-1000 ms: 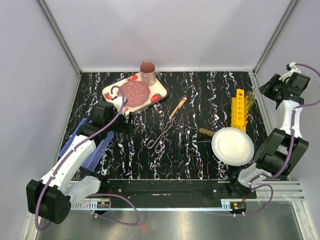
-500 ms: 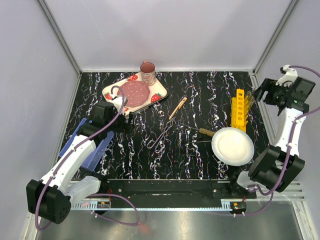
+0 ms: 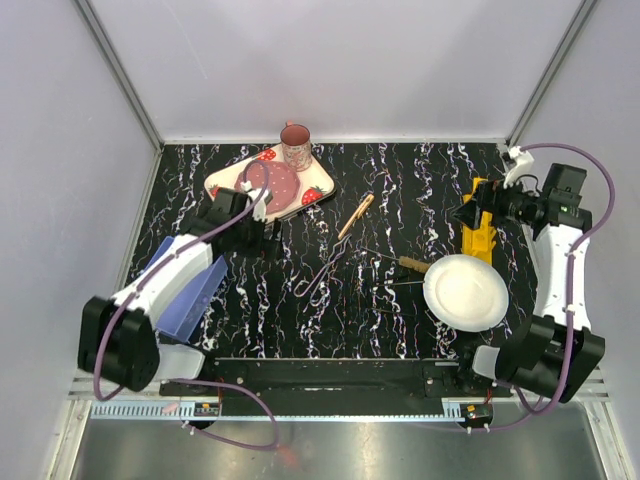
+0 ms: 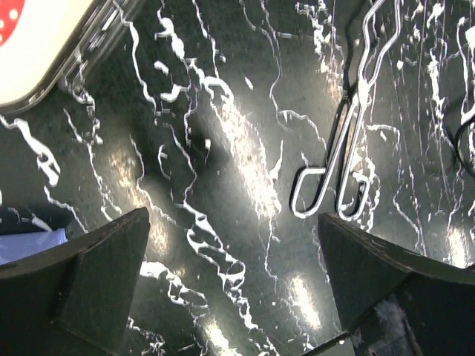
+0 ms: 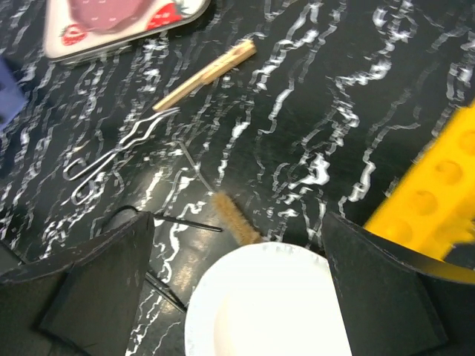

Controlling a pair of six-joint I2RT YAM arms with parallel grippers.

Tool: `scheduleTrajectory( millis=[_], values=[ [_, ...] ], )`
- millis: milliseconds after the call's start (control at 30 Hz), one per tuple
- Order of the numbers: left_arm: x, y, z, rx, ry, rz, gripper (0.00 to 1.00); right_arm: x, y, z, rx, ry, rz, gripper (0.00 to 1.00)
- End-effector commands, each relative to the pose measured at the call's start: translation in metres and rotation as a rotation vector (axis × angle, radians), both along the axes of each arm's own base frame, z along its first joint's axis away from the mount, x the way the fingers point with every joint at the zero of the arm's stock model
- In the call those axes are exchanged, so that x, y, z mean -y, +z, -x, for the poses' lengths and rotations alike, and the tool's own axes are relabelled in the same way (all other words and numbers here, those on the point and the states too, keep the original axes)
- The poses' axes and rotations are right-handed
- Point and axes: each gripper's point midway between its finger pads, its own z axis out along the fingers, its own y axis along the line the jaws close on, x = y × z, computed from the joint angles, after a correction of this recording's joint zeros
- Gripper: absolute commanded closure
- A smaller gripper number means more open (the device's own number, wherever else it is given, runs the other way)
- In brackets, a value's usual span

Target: Organize the chemistry lab equipment

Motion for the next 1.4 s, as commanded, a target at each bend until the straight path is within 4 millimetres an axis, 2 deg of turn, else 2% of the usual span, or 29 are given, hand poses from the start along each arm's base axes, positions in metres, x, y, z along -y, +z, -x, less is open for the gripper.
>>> scheduleTrajectory(
  millis=[0, 33, 67, 133, 167, 300, 500, 700, 900, 1200, 1367],
  values=[
    [0.019, 0.025, -0.037, 0.025, 0.018, -0.001, 0.01, -0.032, 0.011, 0.015, 0.044, 0.162, -0.069, 0.0],
    [0.02, 0.023, -0.041, 0.013, 0.014, -0.033, 0.02, -0.037, 0.011, 0.016, 0.04, 0.183, -0.089, 0.0],
    [0.025, 0.013, -0.047, -0.036, -0.002, -0.08, 0.04, -0.044, 0.011, 0.017, 0.04, 0.209, -0.118, 0.0],
    [0.019, 0.002, -0.056, -0.061, 0.018, -0.17, 0.05, -0.053, 0.01, 0.018, 0.027, 0.233, -0.152, 0.0],
    [0.02, -0.013, -0.058, -0.11, 0.014, -0.217, 0.05, -0.056, 0.007, 0.017, 0.033, 0.245, -0.165, 0.0],
    [-0.002, -0.033, -0.067, -0.151, 0.13, -0.349, 0.07, -0.065, 0.006, 0.019, 0.053, 0.257, -0.201, 0.0],
    [-0.015, -0.043, -0.069, -0.176, 0.398, -0.255, 0.04, -0.068, -0.002, 0.025, 0.054, 0.262, -0.213, 0.0],
    [-0.02, -0.077, -0.074, -0.255, 0.56, -0.157, 0.04, -0.068, -0.002, 0.024, 0.056, 0.265, -0.219, 0.0],
    [-0.015, -0.081, -0.09, -0.24, 0.578, -0.073, 0.03, -0.068, -0.005, 0.026, 0.052, 0.265, -0.217, 0.0],
    [-0.03, -0.097, -0.105, -0.268, 0.604, -0.072, 0.03, -0.068, -0.009, 0.026, 0.043, 0.264, -0.216, 0.0],
    [-0.036, -0.096, -0.115, -0.257, 0.592, -0.071, 0.03, -0.068, -0.012, 0.026, 0.037, 0.263, -0.217, 0.0]
  ],
)
